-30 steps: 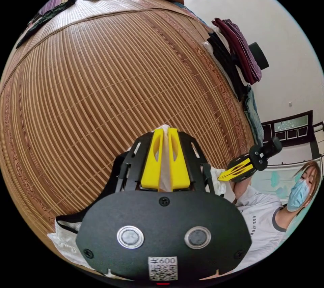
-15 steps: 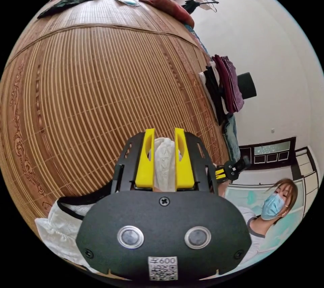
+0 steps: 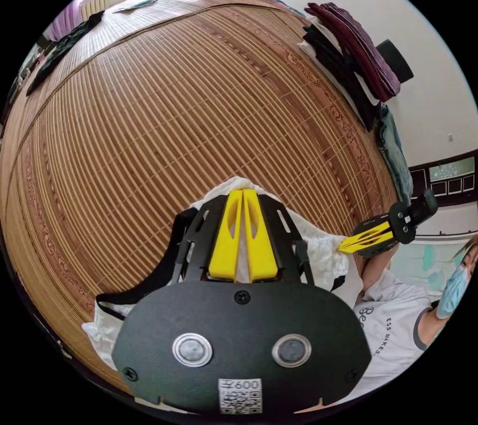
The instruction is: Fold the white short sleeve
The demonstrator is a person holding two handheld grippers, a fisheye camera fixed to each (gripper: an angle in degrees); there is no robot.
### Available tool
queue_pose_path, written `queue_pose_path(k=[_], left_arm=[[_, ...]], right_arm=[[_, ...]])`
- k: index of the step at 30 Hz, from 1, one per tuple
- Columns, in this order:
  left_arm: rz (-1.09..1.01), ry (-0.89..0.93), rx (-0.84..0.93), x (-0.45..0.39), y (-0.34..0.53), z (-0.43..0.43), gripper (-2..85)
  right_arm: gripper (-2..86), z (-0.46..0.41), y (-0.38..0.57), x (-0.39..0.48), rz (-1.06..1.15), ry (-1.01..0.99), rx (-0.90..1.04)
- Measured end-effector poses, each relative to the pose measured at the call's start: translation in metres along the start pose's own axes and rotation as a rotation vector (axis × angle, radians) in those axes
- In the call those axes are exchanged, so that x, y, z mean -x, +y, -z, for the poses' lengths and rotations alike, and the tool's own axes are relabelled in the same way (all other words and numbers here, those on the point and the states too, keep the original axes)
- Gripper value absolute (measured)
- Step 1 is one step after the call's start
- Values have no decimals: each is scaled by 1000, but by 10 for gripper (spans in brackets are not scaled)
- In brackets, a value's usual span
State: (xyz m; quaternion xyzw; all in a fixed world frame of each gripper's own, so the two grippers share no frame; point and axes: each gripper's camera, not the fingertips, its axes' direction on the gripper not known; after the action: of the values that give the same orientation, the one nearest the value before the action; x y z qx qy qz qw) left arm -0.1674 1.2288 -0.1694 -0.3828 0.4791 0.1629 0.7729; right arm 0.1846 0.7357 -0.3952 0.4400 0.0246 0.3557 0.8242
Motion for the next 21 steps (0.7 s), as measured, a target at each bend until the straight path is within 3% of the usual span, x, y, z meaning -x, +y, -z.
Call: queue_pose_path(k=[4, 6, 10, 14, 18, 21], left_arm=[[-21, -43, -2, -12, 5, 3, 2], [20, 26, -92, -9, 22, 20, 2], [-36, 103, -83, -33, 55, 18, 1], [-160, 183, 10, -82, 92, -28, 2], [-242, 54, 75, -103, 117, -86, 5], [-188, 113, 89, -88, 120, -96, 4]], right_arm=[[-9, 5, 0, -8, -9, 0, -2], [-9, 9, 0, -12, -14, -8, -4], [-9, 16, 1, -19, -17, -17, -6], [-9, 23, 1, -26, -20, -24, -6], [-9, 29, 2, -32, -27, -27, -3], [-9, 35, 2, -36, -25, -26, -2]])
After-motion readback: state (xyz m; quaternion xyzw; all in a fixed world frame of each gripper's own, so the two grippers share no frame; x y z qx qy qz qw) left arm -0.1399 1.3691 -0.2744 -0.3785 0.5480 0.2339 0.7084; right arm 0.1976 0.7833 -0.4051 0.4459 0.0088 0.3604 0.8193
